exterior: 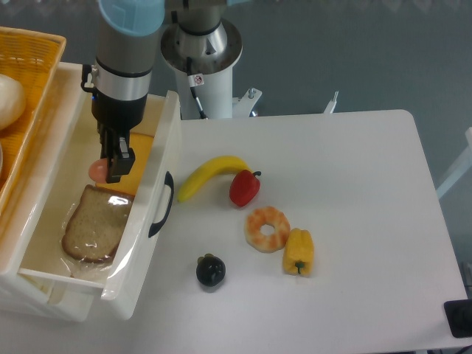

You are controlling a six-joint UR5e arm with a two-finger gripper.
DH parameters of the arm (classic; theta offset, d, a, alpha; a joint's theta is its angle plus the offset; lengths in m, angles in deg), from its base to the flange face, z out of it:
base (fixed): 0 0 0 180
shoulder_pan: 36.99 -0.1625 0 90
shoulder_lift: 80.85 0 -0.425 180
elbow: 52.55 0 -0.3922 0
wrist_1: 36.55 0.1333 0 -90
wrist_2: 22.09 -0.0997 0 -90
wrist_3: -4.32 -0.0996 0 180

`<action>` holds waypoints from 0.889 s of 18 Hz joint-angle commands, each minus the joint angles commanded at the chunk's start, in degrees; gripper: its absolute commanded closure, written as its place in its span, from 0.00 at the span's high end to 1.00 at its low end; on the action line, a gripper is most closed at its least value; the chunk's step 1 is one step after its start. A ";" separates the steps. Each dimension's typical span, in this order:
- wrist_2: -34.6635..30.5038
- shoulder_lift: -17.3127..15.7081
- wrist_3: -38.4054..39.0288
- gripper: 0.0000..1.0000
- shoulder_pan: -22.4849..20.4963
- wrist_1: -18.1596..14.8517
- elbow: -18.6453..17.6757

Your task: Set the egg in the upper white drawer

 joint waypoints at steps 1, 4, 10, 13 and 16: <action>0.09 0.26 0.00 0.38 0.35 0.00 -0.17; 0.00 0.96 0.00 0.39 1.32 0.09 -1.14; 0.09 2.11 0.00 0.40 2.11 0.00 -1.14; 0.09 2.37 0.00 0.40 2.11 -0.09 -1.14; 0.00 2.55 0.00 0.41 2.20 -0.09 -1.14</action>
